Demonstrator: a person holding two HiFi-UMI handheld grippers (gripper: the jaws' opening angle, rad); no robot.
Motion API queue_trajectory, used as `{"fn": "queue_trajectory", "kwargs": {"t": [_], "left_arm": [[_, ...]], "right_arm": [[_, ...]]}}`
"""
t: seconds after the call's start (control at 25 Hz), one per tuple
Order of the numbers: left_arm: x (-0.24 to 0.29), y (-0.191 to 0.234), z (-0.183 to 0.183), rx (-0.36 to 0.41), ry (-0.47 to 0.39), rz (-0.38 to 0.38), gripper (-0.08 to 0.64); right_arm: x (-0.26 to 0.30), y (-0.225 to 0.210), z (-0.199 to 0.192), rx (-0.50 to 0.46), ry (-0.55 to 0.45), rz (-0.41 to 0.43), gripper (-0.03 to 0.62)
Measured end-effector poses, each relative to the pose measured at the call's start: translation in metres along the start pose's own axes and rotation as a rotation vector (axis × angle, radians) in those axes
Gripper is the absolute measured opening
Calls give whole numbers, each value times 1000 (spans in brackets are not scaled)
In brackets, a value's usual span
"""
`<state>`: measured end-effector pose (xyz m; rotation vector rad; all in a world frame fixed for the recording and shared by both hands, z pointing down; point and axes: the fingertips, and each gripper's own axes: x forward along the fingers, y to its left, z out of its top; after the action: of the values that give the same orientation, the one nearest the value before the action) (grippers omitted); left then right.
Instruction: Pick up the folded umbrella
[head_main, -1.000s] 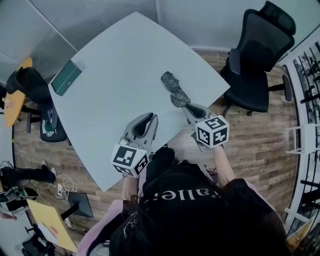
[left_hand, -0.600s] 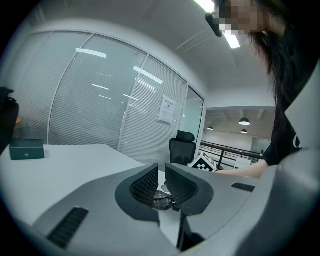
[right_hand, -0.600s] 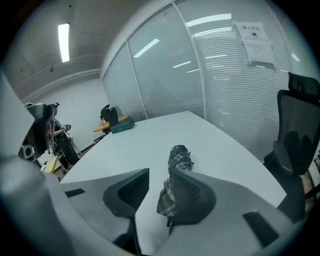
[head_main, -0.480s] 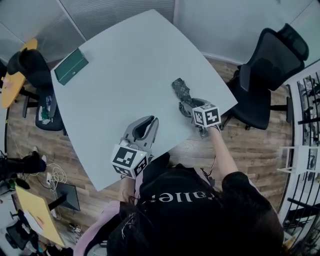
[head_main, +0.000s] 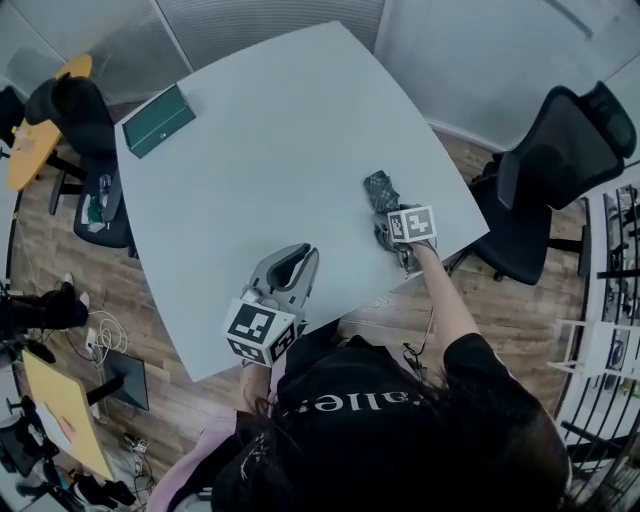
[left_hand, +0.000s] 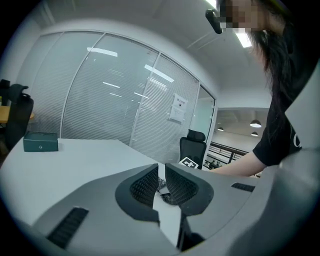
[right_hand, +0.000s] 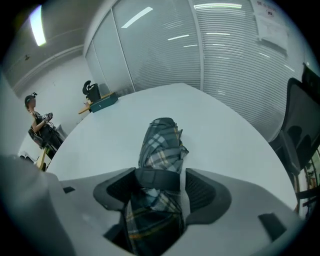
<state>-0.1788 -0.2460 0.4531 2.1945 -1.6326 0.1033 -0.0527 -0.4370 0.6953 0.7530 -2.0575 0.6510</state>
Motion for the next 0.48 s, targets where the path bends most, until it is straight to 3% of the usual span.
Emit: {"fn": "queue_trajectory", "kwargs": {"t": [0.16, 0.36, 0.48], "left_arm": [[-5, 9, -3, -15, -3, 20, 57], [-7, 16, -9, -25, 4, 35, 57], [-8, 11, -8, -18, 4, 25, 57]], "right_arm": [[13, 3, -6, 20, 21, 1, 302], [19, 6, -6, -56, -20, -92, 301], [19, 6, -8, -59, -18, -108, 265]]}}
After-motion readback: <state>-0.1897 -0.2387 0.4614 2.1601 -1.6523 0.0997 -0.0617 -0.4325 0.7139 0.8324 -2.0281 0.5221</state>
